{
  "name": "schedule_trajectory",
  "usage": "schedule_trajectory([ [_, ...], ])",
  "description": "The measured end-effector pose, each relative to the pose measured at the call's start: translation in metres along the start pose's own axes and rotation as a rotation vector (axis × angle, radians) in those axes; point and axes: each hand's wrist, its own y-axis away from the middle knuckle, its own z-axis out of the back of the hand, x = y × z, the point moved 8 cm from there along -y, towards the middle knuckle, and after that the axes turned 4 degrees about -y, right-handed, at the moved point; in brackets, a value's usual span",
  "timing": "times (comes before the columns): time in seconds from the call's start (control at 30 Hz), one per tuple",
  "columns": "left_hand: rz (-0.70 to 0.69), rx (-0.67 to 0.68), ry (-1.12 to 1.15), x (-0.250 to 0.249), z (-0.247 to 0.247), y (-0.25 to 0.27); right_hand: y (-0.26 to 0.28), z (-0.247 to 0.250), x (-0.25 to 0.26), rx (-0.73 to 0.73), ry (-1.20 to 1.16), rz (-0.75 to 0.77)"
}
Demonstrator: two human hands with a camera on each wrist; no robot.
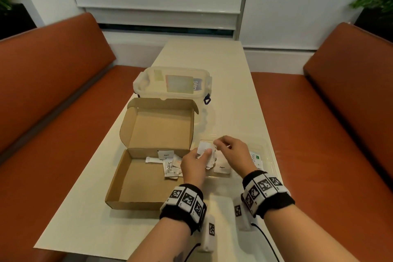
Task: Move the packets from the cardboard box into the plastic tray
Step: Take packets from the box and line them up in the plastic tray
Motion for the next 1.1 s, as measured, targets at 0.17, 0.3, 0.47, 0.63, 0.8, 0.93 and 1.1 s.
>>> schedule_trajectory([
  [0.17,0.018,0.089,0.046,0.002,-0.008,-0.002,0.001,0.006,0.002,0.037,-0.127,-0.066],
  [0.3,0.075,0.085,0.145,0.006,-0.013,-0.004,0.002,0.014,-0.006,-0.002,-0.146,-0.11],
  [0.47,0.069,0.044,0.115,0.005,-0.01,-0.009,0.0,0.028,-0.009,-0.039,-0.199,-0.117],
  [0.63,0.031,0.126,0.057,0.0,-0.018,-0.009,-0.005,0.025,0.004,0.134,-0.077,-0.044],
  [0.8,-0.056,0.158,-0.054,-0.004,-0.02,-0.006,-0.01,0.018,0.006,0.109,-0.023,-0.052],
  [0.93,-0.059,0.061,-0.061,-0.003,-0.013,-0.008,-0.003,0.012,-0.011,0.138,-0.04,-0.155],
  [1.1,-0.044,0.048,-0.076,-0.002,-0.015,-0.009,0.001,0.031,-0.014,0.108,-0.033,-0.151],
])
